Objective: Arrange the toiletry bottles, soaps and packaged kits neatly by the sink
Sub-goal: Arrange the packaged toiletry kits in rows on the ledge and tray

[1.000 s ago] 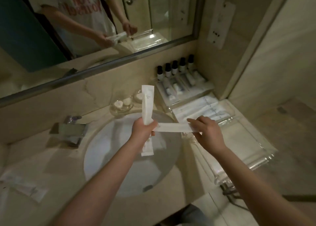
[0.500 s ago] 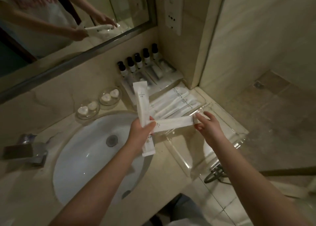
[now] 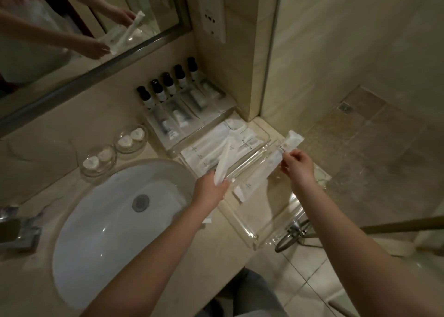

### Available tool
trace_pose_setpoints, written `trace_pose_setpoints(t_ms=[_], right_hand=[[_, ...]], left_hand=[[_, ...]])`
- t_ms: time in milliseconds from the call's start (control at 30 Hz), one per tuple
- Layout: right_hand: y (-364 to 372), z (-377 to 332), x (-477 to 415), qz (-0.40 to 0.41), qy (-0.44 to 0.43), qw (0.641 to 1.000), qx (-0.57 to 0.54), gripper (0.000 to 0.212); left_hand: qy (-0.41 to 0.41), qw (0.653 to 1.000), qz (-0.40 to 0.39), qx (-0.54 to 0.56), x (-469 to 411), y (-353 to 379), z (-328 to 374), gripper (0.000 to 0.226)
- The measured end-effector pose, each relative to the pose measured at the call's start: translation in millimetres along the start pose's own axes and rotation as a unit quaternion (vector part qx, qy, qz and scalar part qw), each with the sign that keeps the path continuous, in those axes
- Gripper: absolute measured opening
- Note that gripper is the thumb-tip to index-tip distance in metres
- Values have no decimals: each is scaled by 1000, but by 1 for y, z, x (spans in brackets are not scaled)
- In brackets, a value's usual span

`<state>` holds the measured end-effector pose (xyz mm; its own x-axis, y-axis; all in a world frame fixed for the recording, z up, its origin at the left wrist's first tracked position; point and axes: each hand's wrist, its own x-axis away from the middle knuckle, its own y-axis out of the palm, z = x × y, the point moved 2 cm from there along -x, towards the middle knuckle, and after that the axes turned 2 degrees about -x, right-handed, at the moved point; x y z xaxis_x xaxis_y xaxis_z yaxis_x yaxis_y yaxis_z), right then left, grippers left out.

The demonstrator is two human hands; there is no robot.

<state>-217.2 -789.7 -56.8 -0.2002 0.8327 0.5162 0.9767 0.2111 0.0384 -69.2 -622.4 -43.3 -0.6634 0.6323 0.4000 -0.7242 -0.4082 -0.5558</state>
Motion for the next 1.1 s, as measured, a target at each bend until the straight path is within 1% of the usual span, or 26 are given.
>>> trace_pose_setpoints(t_ms=[67, 133, 200, 267, 300, 333, 400, 467, 533, 567, 600, 633, 667, 700, 733, 767, 800, 833, 867, 933, 967, 1033, 1067, 1100], right_hand=[[-1, 14, -4, 27, 17, 999, 16, 28], [3, 28, -5, 41, 41, 998, 9, 24], [11, 41, -6, 29, 67, 997, 4, 21], [19, 49, -5, 29, 69, 997, 28, 19], [22, 48, -4, 42, 54, 996, 65, 17], [24, 44, -2, 56, 33, 990, 126, 14], [25, 35, 1, 69, 1, 966, 251, 13], [23, 27, 5, 79, -17, 948, 307, 24], [22, 19, 11, 96, -61, 940, 320, 34], [24, 13, 15, 84, -94, 944, 304, 35], [26, 8, 18, 48, -123, 955, 265, 35], [30, 0, 23, -7, -130, 969, 211, 32], [34, -7, 28, -73, -116, 978, 155, 28], [37, -15, 32, -137, -87, 980, 111, 22], [40, -20, 34, -191, -58, 977, 80, 17], [42, -26, 37, -225, -45, 971, 66, 14], [42, -31, 37, -230, -51, 970, 64, 12], [42, -38, 37, -215, -67, 972, 63, 8], [40, -43, 36, -188, -78, 978, 52, 4], [33, -51, 32, -123, -77, 989, 2, 6], [27, -53, 29, -89, -69, 993, -25, 7], [15, -52, 27, -41, -53, 996, -67, 8], [10, -49, 27, -25, -41, 995, -85, 8], [7, -45, 28, -11, -27, 994, -105, 8]], left_hand=[[1, 1000, 9, 0, -1, -3, -2, 17], [2, 1000, -3, 2, 0, -4, -7, 20], [1, 1000, -11, -3, 1, -4, -12, 23], [-2, 1000, -11, -10, 0, -5, -15, 25], [-1, 1000, -9, -9, 0, -6, -15, 26], [1, 1000, -9, -4, 0, -7, -15, 26], [3, 1000, -19, 12, 0, -8, -12, 26], [-3, 999, -36, 29, 1, -9, -7, 25], [-13, 997, -57, 44, 1, -11, 0, 22], [-14, 996, -75, 51, 0, -11, 4, 20], [-9, 993, -100, 60, 1, -12, 10, 17], [0, 989, -130, 70, 1, -12, 16, 14], [9, 984, -160, 79, 2, -11, 23, 12], [16, 978, -188, 87, 5, -10, 30, 12], [18, 973, -211, 96, 6, -8, 37, 12], [14, 968, -230, 103, 8, -6, 43, 12], [6, 963, -245, 113, 8, -3, 47, 11], [-3, 959, -256, 119, 8, -1, 48, 10], [-7, 958, -262, 120, 6, 0, 48, 8], [-6, 963, -248, 102, 0, -1, 40, 6], [-9, 970, -224, 97, -3, -4, 36, 6], [-47, 981, -130, 139, -11, -13, 27, 25], [-76, 979, -65, 180, -14, -19, 23, 32], [-101, 968, -6, 231, -17, -23, 19, 35]])
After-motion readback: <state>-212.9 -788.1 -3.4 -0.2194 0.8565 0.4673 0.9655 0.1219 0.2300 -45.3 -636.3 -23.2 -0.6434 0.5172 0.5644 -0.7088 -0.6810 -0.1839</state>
